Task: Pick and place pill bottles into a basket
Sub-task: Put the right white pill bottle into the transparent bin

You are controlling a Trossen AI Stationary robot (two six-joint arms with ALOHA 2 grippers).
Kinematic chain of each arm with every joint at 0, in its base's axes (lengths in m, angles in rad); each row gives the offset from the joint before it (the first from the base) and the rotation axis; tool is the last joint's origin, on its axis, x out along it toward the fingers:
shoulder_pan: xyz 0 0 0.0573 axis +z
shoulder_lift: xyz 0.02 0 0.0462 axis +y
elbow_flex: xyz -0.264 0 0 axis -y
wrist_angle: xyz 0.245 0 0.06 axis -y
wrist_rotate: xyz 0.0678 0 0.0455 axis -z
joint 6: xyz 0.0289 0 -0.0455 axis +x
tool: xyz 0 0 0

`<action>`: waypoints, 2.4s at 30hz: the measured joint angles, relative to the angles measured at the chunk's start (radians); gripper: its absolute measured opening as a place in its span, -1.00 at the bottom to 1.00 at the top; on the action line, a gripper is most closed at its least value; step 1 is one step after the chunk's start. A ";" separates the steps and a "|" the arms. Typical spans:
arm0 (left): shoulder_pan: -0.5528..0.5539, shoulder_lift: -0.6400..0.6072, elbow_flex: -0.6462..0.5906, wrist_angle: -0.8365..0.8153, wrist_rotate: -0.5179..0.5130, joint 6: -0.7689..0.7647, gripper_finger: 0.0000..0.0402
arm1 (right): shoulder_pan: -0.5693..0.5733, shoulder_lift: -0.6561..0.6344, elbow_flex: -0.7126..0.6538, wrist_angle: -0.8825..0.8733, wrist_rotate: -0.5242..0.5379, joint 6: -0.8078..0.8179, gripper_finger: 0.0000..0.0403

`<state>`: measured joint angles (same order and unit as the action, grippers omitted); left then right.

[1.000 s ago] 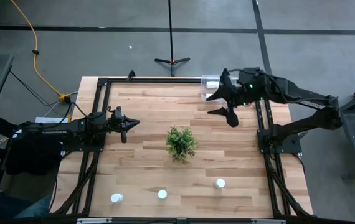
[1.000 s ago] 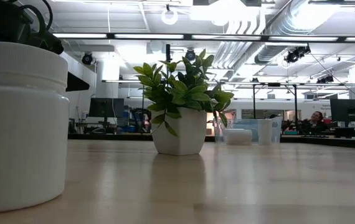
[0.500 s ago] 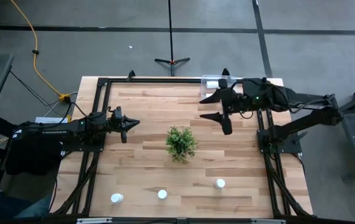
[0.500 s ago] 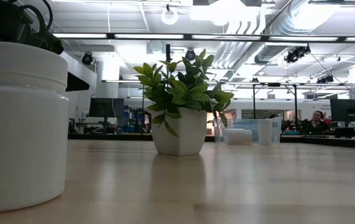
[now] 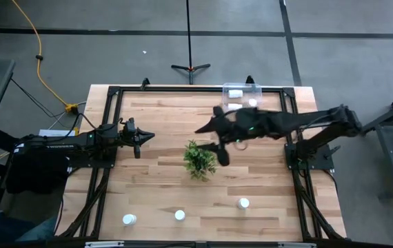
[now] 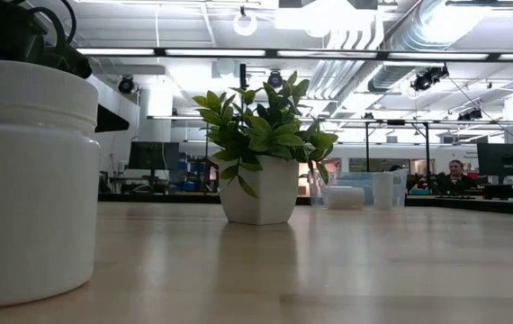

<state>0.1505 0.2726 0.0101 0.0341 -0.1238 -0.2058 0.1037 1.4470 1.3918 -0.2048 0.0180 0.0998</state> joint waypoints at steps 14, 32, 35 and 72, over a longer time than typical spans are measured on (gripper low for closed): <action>0.000 0.000 0.000 0.000 0.000 0.003 -0.77 | 0.115 0.066 -0.001 -0.339 0.201 0.130 0.17; 0.000 0.000 0.000 0.000 0.000 -0.001 -0.77 | 0.004 0.116 -0.035 0.600 -0.115 -0.082 0.17; 0.000 0.000 0.000 0.000 0.000 -0.001 -0.77 | -0.017 0.164 -0.179 0.756 -0.133 0.049 0.17; 0.000 0.000 0.000 0.000 -0.001 -0.001 -0.77 | 0.332 -0.590 -0.871 0.082 0.066 0.455 0.17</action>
<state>0.1505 0.2726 0.0101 0.0341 -0.1246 -0.2066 0.4359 0.8573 0.5204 -0.1229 0.0845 0.5548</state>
